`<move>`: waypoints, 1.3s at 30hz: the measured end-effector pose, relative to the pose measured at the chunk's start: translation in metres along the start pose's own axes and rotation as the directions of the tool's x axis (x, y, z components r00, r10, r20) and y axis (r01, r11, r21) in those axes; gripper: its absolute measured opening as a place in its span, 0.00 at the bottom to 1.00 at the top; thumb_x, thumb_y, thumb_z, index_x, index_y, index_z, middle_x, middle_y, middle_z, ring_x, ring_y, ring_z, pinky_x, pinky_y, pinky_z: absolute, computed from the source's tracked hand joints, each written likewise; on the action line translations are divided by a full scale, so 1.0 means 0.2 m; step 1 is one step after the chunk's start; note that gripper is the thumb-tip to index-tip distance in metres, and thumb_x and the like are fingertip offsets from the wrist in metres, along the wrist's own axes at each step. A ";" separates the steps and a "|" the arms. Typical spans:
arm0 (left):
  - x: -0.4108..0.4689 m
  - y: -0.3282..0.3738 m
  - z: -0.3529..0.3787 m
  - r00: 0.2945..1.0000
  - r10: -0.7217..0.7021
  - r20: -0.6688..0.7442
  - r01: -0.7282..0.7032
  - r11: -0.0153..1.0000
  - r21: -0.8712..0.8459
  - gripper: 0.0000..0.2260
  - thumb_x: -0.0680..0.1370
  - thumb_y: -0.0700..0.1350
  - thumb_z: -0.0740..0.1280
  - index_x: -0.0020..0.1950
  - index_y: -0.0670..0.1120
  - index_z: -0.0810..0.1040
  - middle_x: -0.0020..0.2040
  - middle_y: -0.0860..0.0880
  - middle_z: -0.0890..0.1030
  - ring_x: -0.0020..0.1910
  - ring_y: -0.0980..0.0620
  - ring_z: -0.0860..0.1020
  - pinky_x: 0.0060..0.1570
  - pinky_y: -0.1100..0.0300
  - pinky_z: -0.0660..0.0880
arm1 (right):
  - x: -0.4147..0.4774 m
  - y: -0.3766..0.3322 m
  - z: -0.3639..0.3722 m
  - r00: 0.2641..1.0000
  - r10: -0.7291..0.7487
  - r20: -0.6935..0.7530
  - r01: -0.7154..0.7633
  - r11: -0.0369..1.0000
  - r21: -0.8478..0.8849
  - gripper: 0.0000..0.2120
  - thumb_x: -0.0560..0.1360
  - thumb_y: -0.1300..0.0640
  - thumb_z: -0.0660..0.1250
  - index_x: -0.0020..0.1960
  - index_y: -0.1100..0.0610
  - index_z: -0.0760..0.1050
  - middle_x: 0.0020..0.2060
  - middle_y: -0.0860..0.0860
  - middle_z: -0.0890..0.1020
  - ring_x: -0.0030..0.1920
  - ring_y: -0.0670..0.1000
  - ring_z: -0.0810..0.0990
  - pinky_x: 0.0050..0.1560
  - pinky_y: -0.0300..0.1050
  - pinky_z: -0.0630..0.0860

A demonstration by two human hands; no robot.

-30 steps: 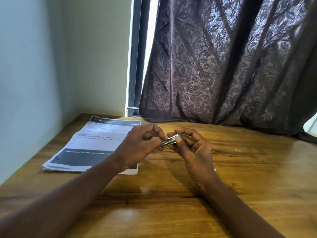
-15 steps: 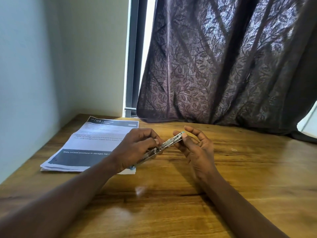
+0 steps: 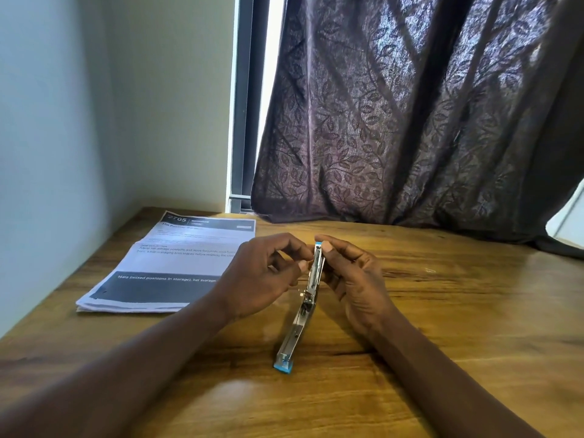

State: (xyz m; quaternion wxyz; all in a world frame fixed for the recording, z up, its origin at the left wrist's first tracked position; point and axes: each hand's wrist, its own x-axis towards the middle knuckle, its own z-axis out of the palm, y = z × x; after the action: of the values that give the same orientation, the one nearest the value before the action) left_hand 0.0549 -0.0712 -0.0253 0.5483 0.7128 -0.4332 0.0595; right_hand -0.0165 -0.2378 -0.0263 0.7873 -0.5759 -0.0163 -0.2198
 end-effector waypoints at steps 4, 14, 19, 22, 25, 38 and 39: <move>-0.01 0.01 -0.01 0.997 0.067 0.034 -0.068 0.996 0.056 0.08 0.77 0.38 0.73 0.53 0.48 0.84 0.48 0.54 0.85 0.40 0.51 0.84 0.40 0.58 0.83 | 0.01 0.01 0.00 1.000 -0.010 0.000 0.010 1.000 -0.021 0.17 0.73 0.59 0.72 0.60 0.64 0.81 0.43 0.57 0.87 0.43 0.53 0.85 0.44 0.46 0.82; -0.01 0.01 -0.06 0.931 0.249 0.266 -0.345 0.837 0.424 0.09 0.74 0.49 0.77 0.50 0.54 0.81 0.46 0.60 0.79 0.42 0.59 0.78 0.41 0.59 0.78 | -0.01 0.01 -0.01 0.999 -0.036 0.008 0.037 0.986 -0.164 0.11 0.79 0.64 0.68 0.60 0.63 0.81 0.48 0.60 0.87 0.46 0.53 0.87 0.45 0.43 0.82; -0.01 0.01 -0.06 0.909 0.217 0.355 -0.371 0.809 0.455 0.04 0.75 0.51 0.74 0.50 0.57 0.85 0.46 0.62 0.78 0.41 0.62 0.77 0.42 0.58 0.78 | 0.00 0.02 -0.01 1.000 0.003 0.001 -0.002 0.980 -0.198 0.10 0.80 0.64 0.66 0.60 0.62 0.80 0.49 0.59 0.87 0.48 0.54 0.87 0.49 0.47 0.84; 0.00 0.02 -0.05 0.906 0.198 0.374 -0.380 0.769 0.514 0.07 0.76 0.54 0.71 0.53 0.58 0.85 0.47 0.63 0.77 0.41 0.62 0.76 0.43 0.56 0.78 | 0.00 0.03 -0.01 1.000 0.022 -0.022 -0.026 0.982 -0.188 0.10 0.81 0.64 0.66 0.61 0.62 0.80 0.49 0.58 0.88 0.48 0.55 0.86 0.50 0.50 0.85; 0.00 0.03 -0.05 0.907 0.178 0.381 -0.375 0.751 0.543 0.08 0.77 0.55 0.69 0.54 0.59 0.85 0.47 0.64 0.76 0.41 0.61 0.77 0.42 0.58 0.76 | 0.00 0.04 -0.01 0.999 0.025 -0.038 -0.032 0.980 -0.194 0.09 0.81 0.64 0.65 0.60 0.62 0.80 0.48 0.58 0.88 0.46 0.54 0.86 0.50 0.51 0.85; -0.01 0.02 -0.01 0.915 0.057 0.400 -0.214 0.909 0.359 0.04 0.76 0.45 0.75 0.46 0.54 0.83 0.41 0.61 0.81 0.43 0.56 0.80 0.43 0.62 0.77 | 0.00 0.05 0.00 0.998 0.003 -0.059 -0.018 0.964 -0.264 0.09 0.79 0.64 0.69 0.58 0.66 0.81 0.42 0.57 0.87 0.38 0.49 0.86 0.37 0.41 0.82; 0.00 0.02 -0.01 0.912 0.040 0.408 -0.194 0.919 0.343 0.04 0.76 0.45 0.75 0.46 0.54 0.83 0.42 0.59 0.82 0.43 0.56 0.80 0.44 0.59 0.78 | 0.01 0.05 -0.01 0.998 0.004 -0.056 -0.019 0.962 -0.274 0.09 0.79 0.64 0.69 0.57 0.65 0.81 0.40 0.56 0.87 0.38 0.48 0.86 0.37 0.41 0.82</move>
State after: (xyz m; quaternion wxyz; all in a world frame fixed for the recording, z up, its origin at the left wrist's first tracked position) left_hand 0.0526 -0.0696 -0.0224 0.2986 0.7740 -0.5575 0.0302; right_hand -0.0122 -0.2368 -0.0353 0.7013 -0.6732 0.0393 -0.2311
